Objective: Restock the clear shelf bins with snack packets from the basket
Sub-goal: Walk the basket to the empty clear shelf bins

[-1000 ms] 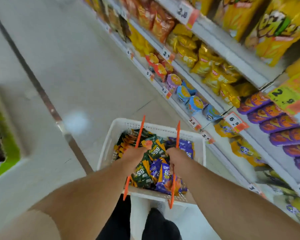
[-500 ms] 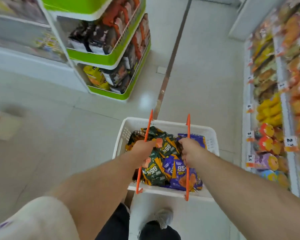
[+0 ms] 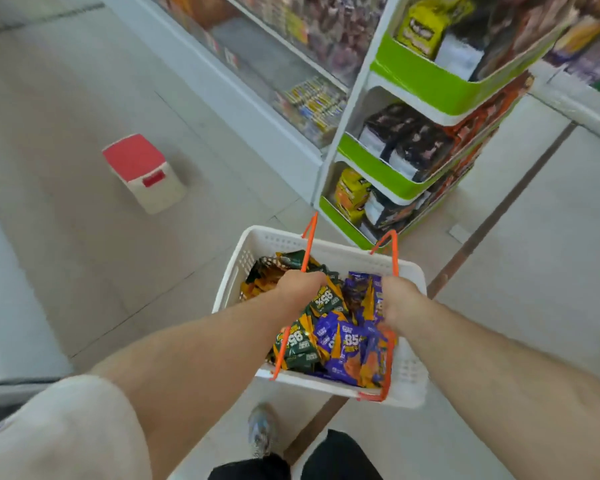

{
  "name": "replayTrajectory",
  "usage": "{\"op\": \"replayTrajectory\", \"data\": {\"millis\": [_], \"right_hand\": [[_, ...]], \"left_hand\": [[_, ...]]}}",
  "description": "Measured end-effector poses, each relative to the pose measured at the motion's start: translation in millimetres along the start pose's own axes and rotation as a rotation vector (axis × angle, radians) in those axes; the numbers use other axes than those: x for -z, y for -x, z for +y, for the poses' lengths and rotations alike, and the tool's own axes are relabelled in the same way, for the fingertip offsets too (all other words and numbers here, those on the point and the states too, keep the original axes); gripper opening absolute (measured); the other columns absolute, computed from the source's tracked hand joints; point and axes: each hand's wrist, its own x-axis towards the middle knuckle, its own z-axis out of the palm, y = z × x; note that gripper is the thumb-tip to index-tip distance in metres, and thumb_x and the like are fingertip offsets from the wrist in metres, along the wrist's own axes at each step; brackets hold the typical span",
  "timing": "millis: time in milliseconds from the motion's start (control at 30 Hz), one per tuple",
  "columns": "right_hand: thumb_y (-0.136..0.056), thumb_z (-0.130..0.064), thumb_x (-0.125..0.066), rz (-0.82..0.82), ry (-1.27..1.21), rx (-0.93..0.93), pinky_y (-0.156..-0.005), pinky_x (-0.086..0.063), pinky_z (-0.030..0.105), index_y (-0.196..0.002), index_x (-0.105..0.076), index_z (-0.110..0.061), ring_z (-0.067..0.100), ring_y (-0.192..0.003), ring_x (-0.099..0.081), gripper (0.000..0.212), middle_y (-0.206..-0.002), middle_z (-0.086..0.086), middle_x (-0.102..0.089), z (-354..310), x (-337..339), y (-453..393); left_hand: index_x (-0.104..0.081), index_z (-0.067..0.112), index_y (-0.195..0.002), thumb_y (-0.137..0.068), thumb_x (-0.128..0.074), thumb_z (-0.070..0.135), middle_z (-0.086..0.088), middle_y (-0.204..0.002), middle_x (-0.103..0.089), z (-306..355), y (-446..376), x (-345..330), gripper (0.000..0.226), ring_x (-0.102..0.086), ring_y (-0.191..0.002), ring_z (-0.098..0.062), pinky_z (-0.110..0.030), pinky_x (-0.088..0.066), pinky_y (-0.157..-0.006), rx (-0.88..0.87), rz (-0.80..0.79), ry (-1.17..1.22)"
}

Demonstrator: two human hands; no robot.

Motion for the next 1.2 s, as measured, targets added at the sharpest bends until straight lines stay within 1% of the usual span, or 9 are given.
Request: {"op": "replayTrajectory", "data": {"millis": [67,200,300,400,600,667,767,967,1200], "right_hand": [[-0.078,-0.037,-0.051,-0.004,0.016,-0.007,-0.083,-0.055,0.05,-0.113,-0.061,-0.014,0.033,-0.09,-0.062,0.043,-0.106,0.01,-0.065,-46.0,-46.0,38.7],[-0.091,-0.023,-0.043,-0.037,0.037,0.04,-0.05,-0.033,0.029,-0.091,-0.056,-0.013,0.02,-0.06,-0.037,0.016,-0.075,0.004,-0.045,-123.1,-130.0,80.2],[-0.093,-0.019,-0.039,-0.044,0.021,0.069,-0.048,-0.023,0.027,-0.089,-0.048,-0.016,0.018,-0.058,-0.033,0.011,-0.07,0.001,-0.037,-173.8,-191.8,69.0],[-0.097,-0.018,-0.04,-0.092,-0.018,0.051,-0.051,-0.025,0.026,-0.103,-0.05,-0.013,0.017,-0.062,-0.037,0.012,-0.075,0.002,-0.043,-221.2,-249.3,51.2],[-0.102,-0.018,-0.04,-0.248,0.1,0.029,-0.055,-0.036,0.024,-0.128,-0.055,-0.007,0.015,-0.066,-0.045,0.031,-0.12,0.012,-0.058,-315.6,-329.4,31.7],[-0.104,-0.01,-0.033,-0.272,0.087,0.013,-0.054,-0.036,0.023,-0.106,-0.054,-0.014,0.012,-0.062,-0.039,0.021,-0.113,0.012,-0.044,-351.9,-350.2,23.9],[-0.105,-0.014,-0.034,-0.251,0.112,0.022,-0.053,-0.036,0.025,-0.073,-0.038,-0.017,0.013,-0.06,-0.038,0.032,-0.105,0.008,-0.044,-397.3,-389.9,16.3],[-0.102,-0.02,-0.043,-0.153,0.007,-0.013,-0.043,-0.041,0.026,-0.078,-0.049,-0.015,0.016,-0.053,-0.054,0.025,-0.049,-0.001,-0.059,-473.6,-485.2,-21.6],[-0.092,-0.029,-0.045,0.067,-0.035,-0.113,-0.057,-0.039,0.029,-0.094,-0.055,-0.015,0.023,-0.066,-0.049,0.017,-0.075,0.005,-0.052,-543.8,-581.3,-51.3]], "left_hand": [[-0.05,0.001,-0.126,-0.086,-0.063,0.027,-0.011,-0.096,-0.057,20.3,-14.4,41.7,0.05,-0.059,-0.084,-0.024,-0.026,-0.039,-0.056,-0.007,0.048,0.018],[-0.05,0.003,-0.113,-0.091,-0.06,0.023,-0.004,-0.076,-0.044,67.1,-45.9,119.7,0.032,-0.041,-0.061,-0.015,-0.026,-0.034,-0.052,-0.008,0.135,0.039],[-0.049,0.005,-0.118,-0.096,-0.056,0.024,-0.002,-0.073,-0.042,103.0,-86.9,173.6,0.029,-0.037,-0.059,-0.013,-0.026,-0.036,-0.055,0.0,0.2,0.04],[-0.053,0.001,-0.122,-0.093,-0.058,0.023,-0.003,-0.07,-0.036,130.4,-132.1,226.3,0.037,-0.035,-0.058,-0.016,-0.024,-0.037,-0.049,0.042,0.256,0.048],[-0.054,0.005,-0.125,-0.092,-0.06,0.024,-0.012,-0.09,-0.06,196.7,-197.2,311.6,0.039,-0.058,-0.092,-0.022,-0.043,-0.052,-0.091,0.082,0.326,0.092],[-0.055,0.005,-0.126,-0.09,-0.062,0.024,-0.019,-0.127,-0.058,221.6,-215.6,339.1,0.041,-0.054,-0.123,-0.031,-0.047,-0.044,-0.102,0.097,0.335,0.1],[-0.055,0.005,-0.124,-0.09,-0.062,0.026,-0.017,-0.115,-0.06,257.7,-249.4,382.5,0.041,-0.057,-0.115,-0.031,-0.043,-0.048,-0.096,0.091,0.322,0.094],[-0.049,0.004,-0.129,-0.091,-0.061,0.022,-0.01,-0.115,-0.053,317.5,-338.0,470.7,0.044,-0.052,-0.111,-0.03,-0.039,-0.048,-0.093,0.049,0.236,0.118],[-0.047,0.005,-0.136,-0.089,-0.063,0.02,-0.019,-0.121,-0.057,387.2,-421.3,572.6,0.052,-0.055,-0.116,-0.035,-0.041,-0.05,-0.093,0.079,0.081,0.032]]}}
